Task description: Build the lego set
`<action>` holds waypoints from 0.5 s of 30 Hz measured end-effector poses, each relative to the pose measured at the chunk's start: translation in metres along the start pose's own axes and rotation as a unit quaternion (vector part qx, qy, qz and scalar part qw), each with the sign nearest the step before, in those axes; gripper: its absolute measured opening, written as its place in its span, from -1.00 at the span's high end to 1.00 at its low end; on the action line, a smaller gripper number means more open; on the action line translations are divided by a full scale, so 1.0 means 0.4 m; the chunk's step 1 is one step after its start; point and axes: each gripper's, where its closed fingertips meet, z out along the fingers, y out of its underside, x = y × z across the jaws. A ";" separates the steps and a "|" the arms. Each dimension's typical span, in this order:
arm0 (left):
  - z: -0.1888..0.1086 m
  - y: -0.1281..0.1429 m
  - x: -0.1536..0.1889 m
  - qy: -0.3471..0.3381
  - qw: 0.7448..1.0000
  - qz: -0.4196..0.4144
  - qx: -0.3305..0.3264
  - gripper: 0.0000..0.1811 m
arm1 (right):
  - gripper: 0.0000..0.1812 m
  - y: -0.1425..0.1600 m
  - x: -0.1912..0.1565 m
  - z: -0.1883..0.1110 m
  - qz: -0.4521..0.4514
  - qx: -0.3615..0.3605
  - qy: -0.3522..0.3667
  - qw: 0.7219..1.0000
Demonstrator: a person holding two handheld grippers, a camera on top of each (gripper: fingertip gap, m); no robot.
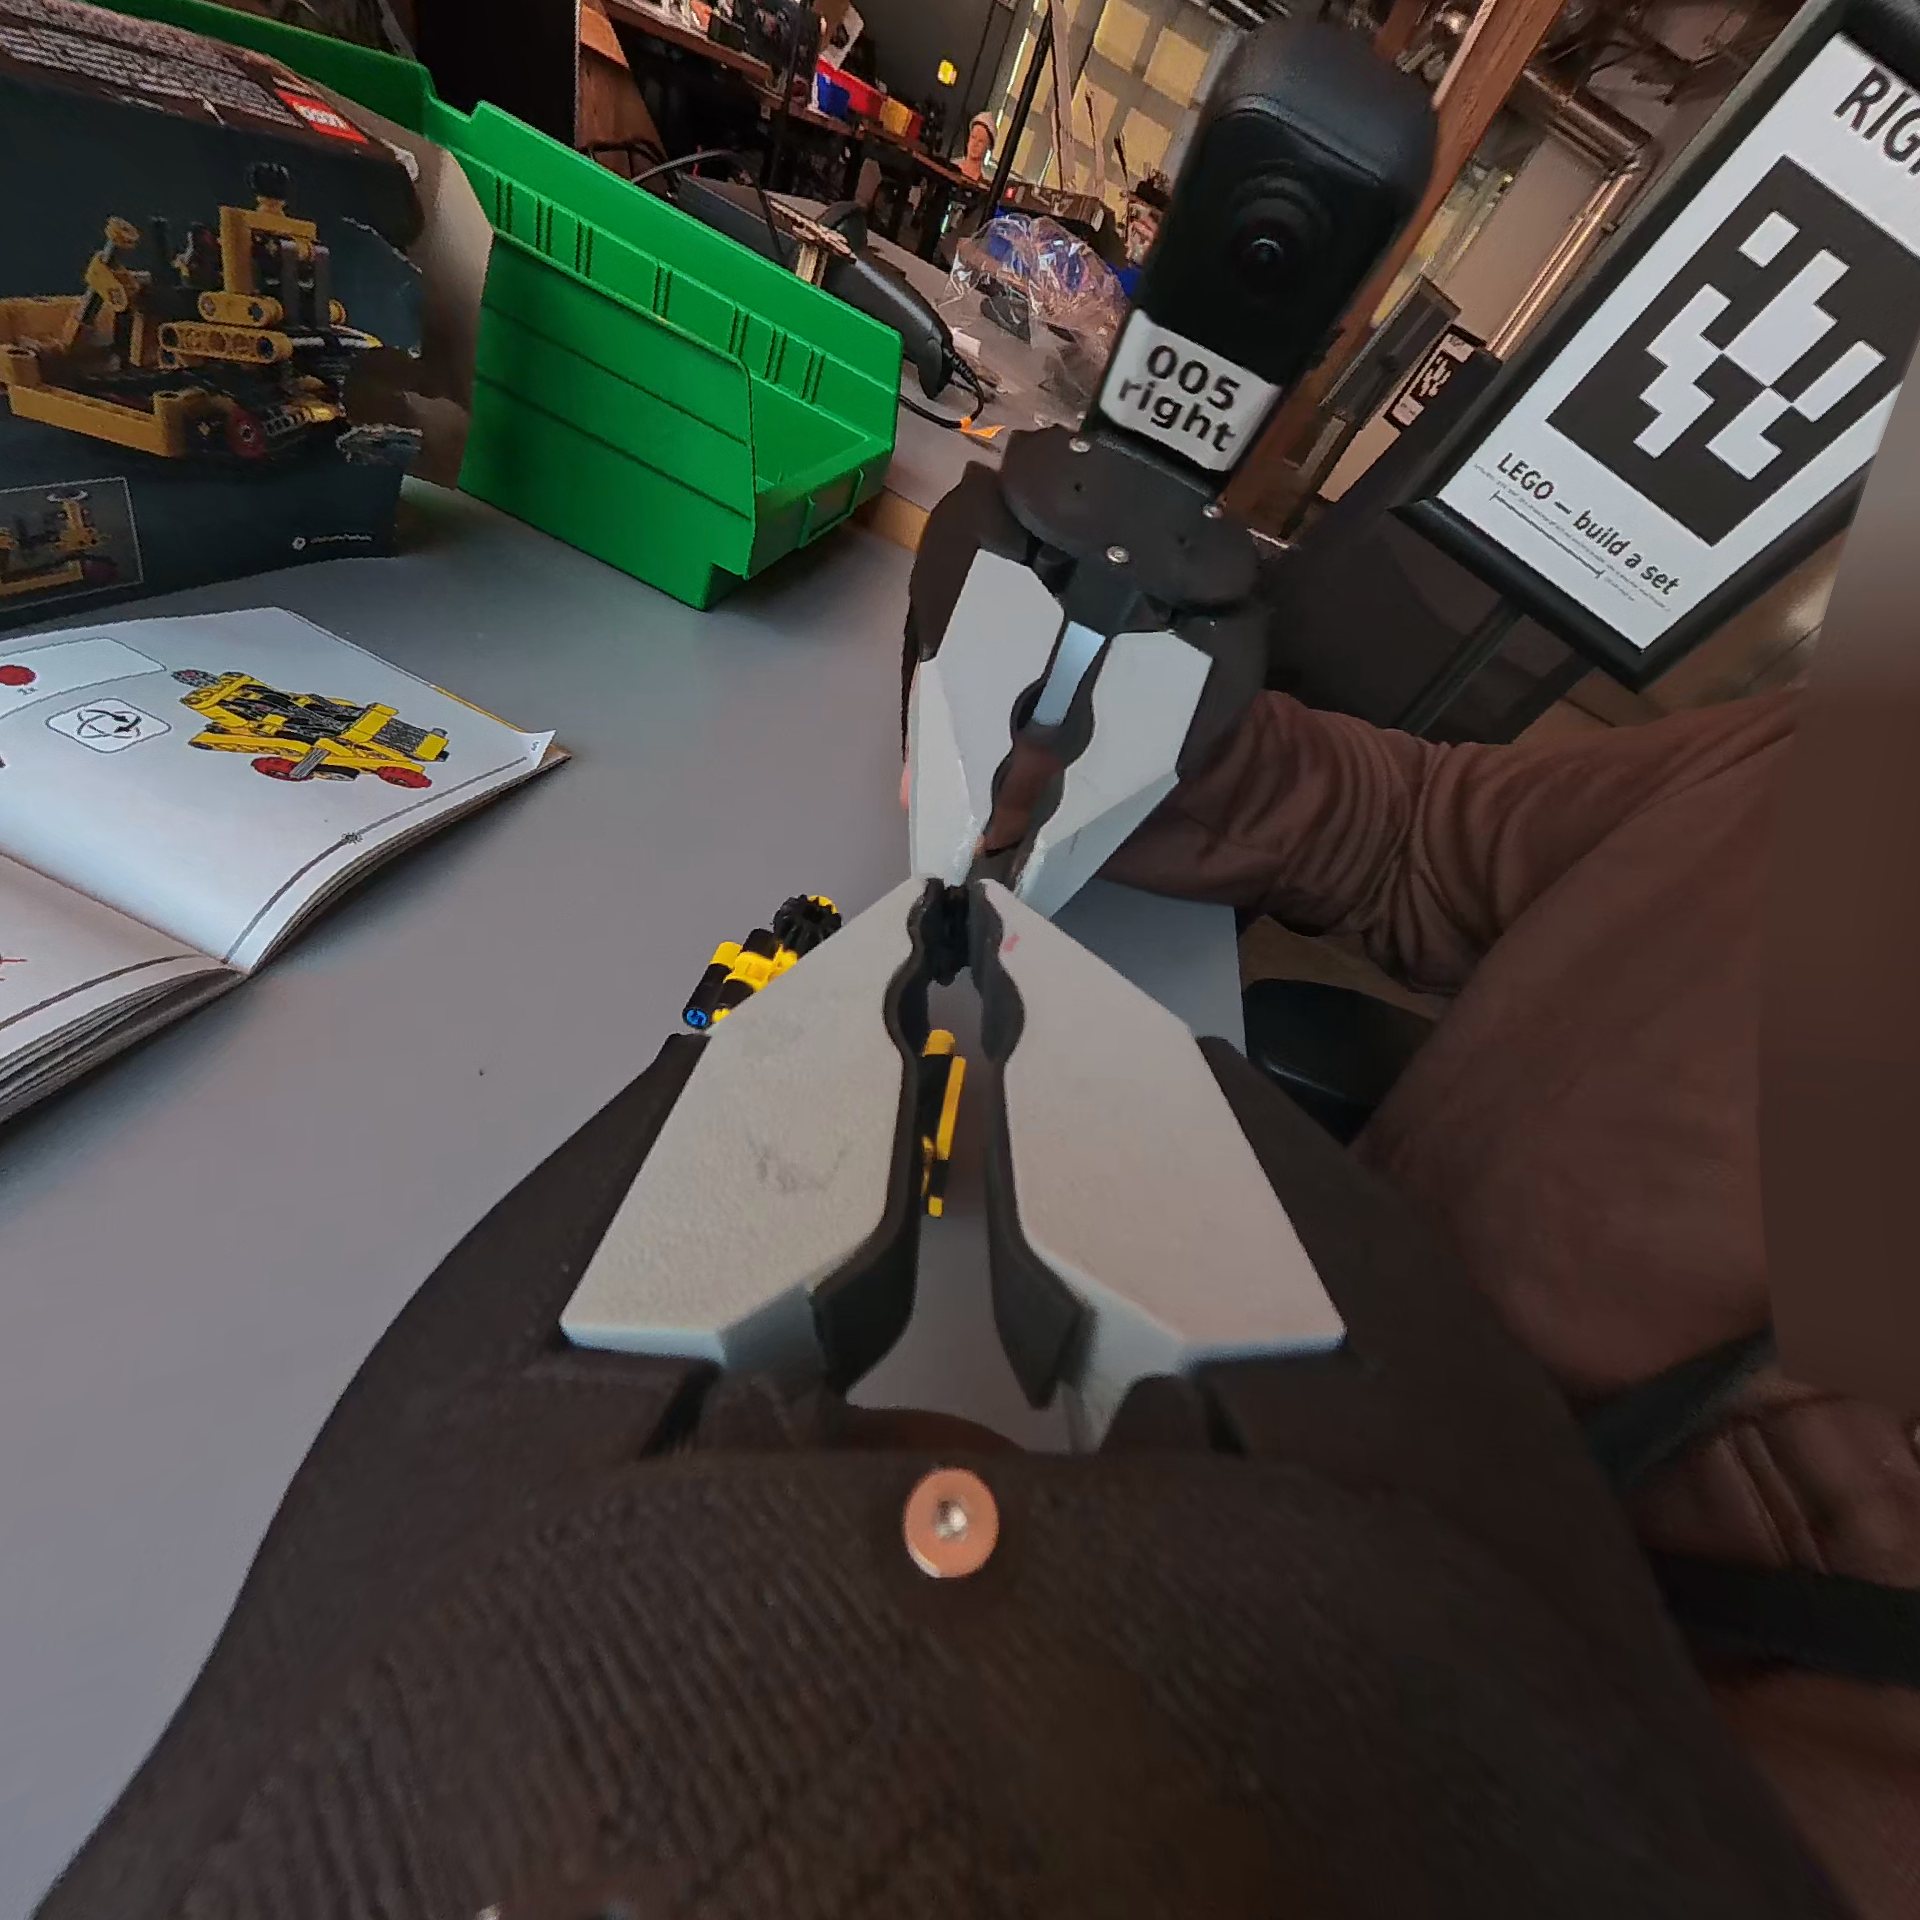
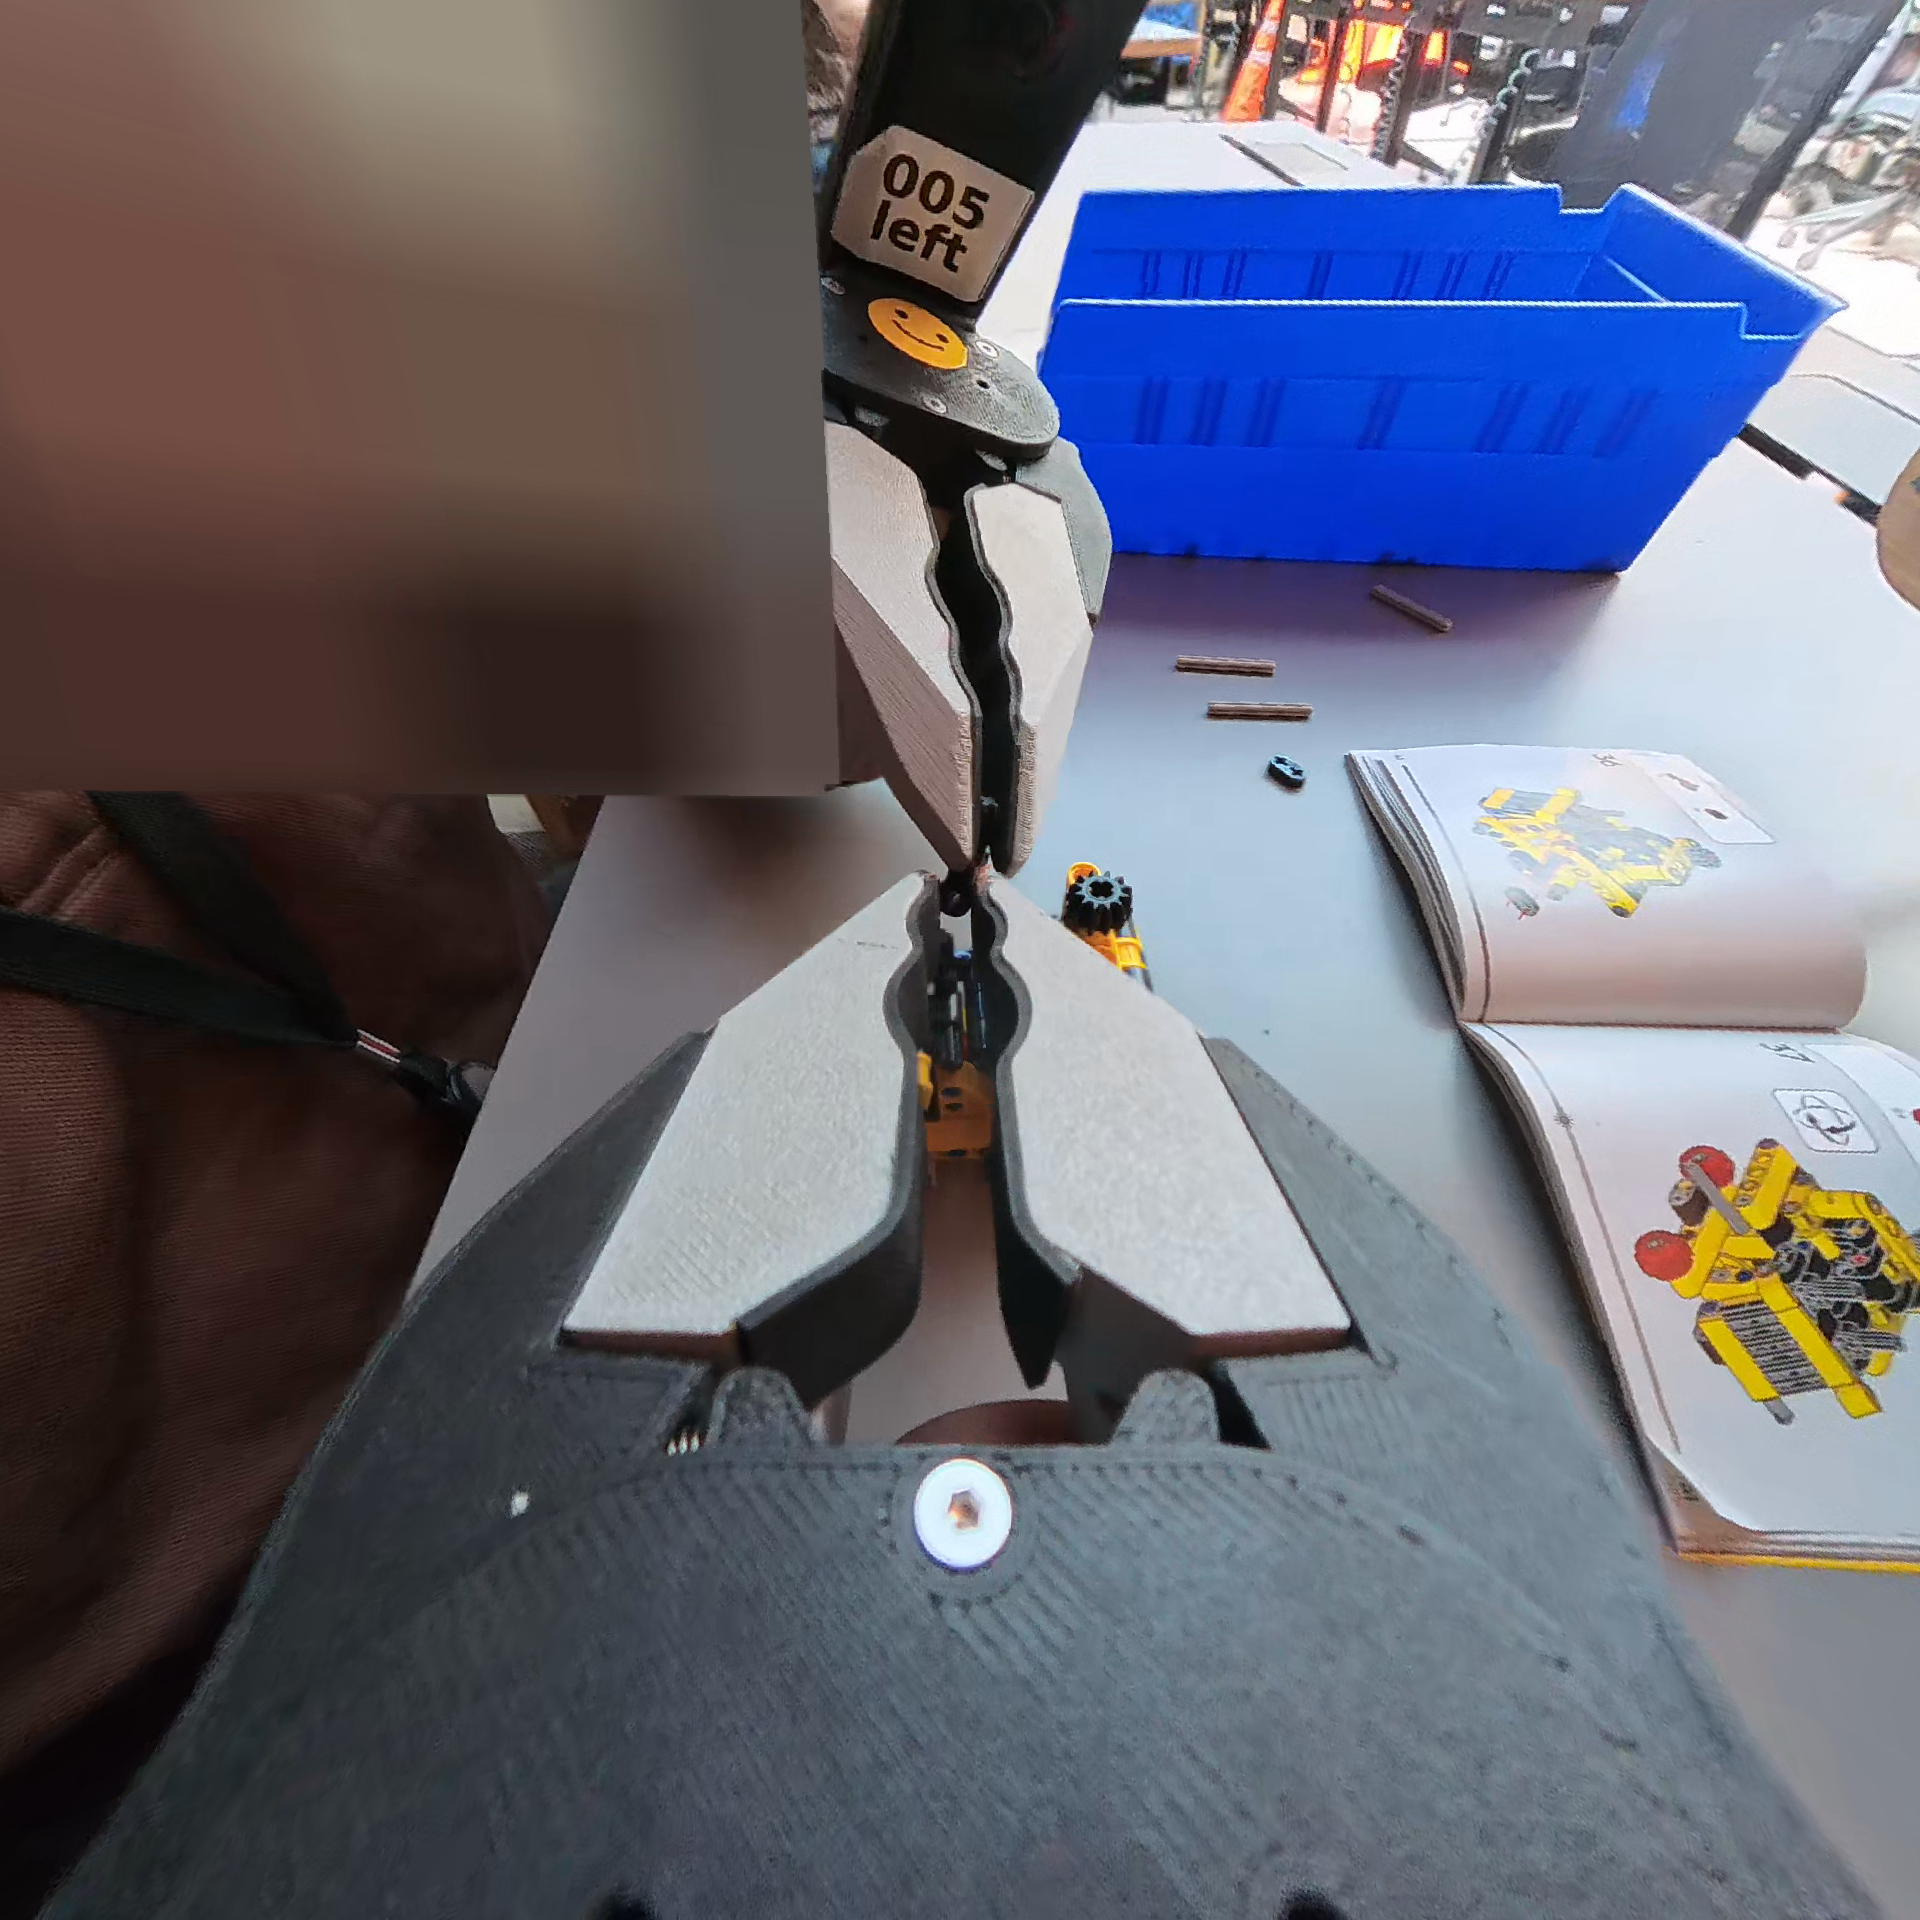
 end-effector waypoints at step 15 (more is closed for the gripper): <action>-0.010 -0.009 -0.008 -0.007 1.000 0.006 0.011 1.00 | 1.00 0.010 0.011 -0.016 0.033 0.020 -0.028 0.999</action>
